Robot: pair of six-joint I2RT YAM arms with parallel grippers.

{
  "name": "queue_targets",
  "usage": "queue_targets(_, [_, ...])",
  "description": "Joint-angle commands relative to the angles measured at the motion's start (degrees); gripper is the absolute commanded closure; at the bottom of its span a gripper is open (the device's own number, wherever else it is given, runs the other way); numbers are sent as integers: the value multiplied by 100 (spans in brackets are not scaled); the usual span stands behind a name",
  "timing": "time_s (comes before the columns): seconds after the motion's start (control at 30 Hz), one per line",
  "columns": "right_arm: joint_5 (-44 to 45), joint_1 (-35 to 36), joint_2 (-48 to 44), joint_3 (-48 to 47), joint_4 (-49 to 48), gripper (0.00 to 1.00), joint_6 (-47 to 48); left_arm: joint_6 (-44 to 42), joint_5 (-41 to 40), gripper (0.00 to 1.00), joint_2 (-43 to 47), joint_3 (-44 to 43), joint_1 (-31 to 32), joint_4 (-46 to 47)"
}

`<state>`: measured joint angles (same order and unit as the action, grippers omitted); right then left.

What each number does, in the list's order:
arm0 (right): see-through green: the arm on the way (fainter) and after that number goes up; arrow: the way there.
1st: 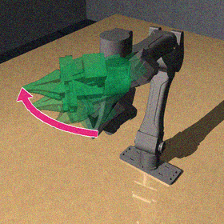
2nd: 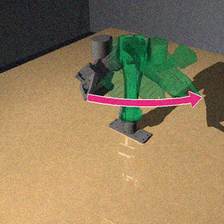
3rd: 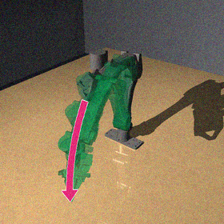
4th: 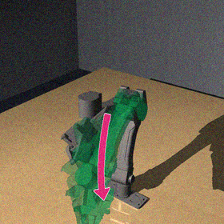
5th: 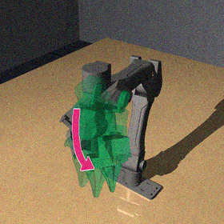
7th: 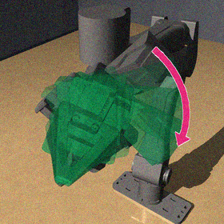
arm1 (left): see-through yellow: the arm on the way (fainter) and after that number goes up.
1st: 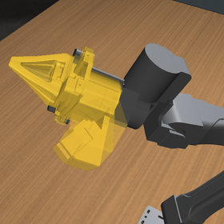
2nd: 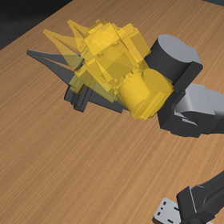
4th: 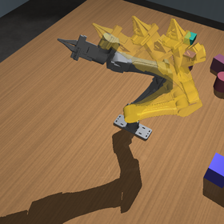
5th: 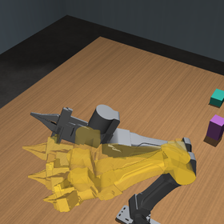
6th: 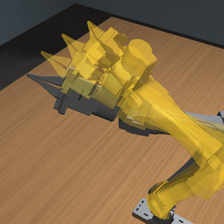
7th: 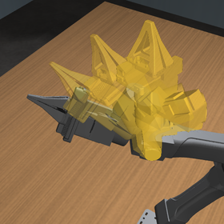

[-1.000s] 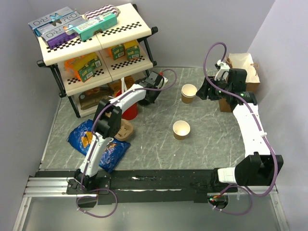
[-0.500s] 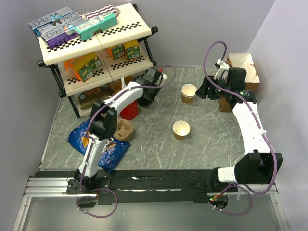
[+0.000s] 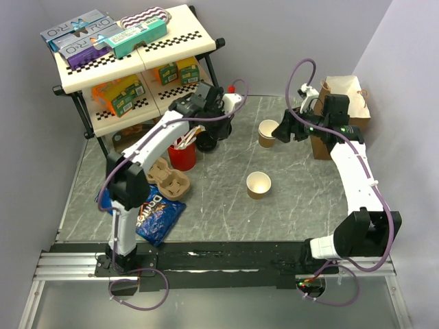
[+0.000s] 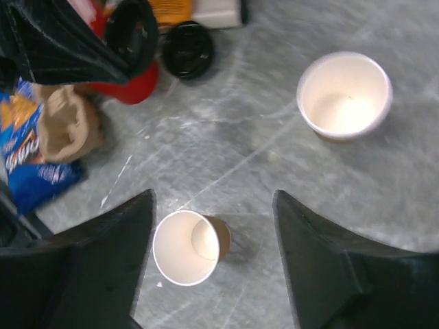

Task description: Pack the takeout coffee

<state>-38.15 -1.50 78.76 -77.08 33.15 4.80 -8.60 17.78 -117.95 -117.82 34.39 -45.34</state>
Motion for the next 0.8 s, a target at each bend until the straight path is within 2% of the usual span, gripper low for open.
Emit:
queue_targets(0.0, [-1457, 0, -483, 210, -238, 13, 1504, -1045, 2400, 99, 1052, 600, -117, -141])
queue_targets(0.1, [-1687, 123, -941, 527, -178, 13, 2515, -1556, 2826, 99, 1361, 865, -240, -211])
queue_targets(0.17, [-1643, 552, -1160, 562, 129, 13, 3521, -2126, 3256, 99, 1398, 822, -354, -579])
queue_targets(0.23, [-1345, 825, -1284, 632, 473, 16, 4114, -2862, 3764, 99, 1301, 533, -538, -1027])
queue_targets(0.27, [-1257, 1096, -1415, 728, 526, 17, 4622, -3119, 3916, 99, 1170, 393, -591, -1621])
queue_targets(0.37, [-932, 1633, -1713, 974, 370, 19, 5275, -4262, 4224, 99, 837, -293, -741, -2931])
queue_targets(0.47, [-458, 2195, -1951, 1265, -289, 18, 5740, -4283, 4032, 99, 686, -698, -750, -3332])
queue_targets(0.6, [-9, 2785, -1830, 1406, -782, 18, 6480, -4895, 4172, 99, 1107, -128, -741, -3288])
queue_targets(0.77, [431, 3392, -1636, 1591, -1741, 16, 7095, -4730, 4155, 99, 1161, -126, -715, -3331])
